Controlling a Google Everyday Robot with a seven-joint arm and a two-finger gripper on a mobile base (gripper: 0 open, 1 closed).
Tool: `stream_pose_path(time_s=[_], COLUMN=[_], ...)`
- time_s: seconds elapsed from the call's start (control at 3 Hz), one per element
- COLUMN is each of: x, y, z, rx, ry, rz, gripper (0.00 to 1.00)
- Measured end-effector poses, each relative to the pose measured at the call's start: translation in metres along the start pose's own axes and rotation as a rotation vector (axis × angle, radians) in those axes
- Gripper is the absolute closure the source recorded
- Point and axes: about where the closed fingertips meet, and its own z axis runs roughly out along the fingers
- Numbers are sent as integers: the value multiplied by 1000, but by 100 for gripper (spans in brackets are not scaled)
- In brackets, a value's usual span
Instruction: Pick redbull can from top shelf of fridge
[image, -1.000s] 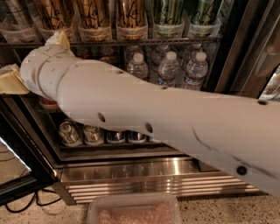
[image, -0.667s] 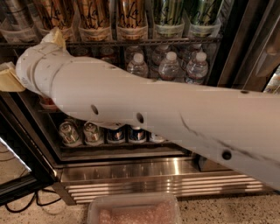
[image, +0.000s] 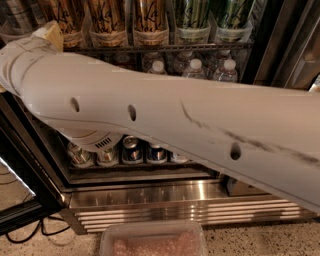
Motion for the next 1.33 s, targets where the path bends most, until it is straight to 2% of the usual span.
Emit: stream_pose_path(time_s=[0.67,1.0,1.33], x=[-2,-7,-11], y=[5,7,11], z=[0,0,3], rx=[6,17,37], ry=[-6,-21,-30], rz=[-21,-40,-62], gripper=[0,13,19])
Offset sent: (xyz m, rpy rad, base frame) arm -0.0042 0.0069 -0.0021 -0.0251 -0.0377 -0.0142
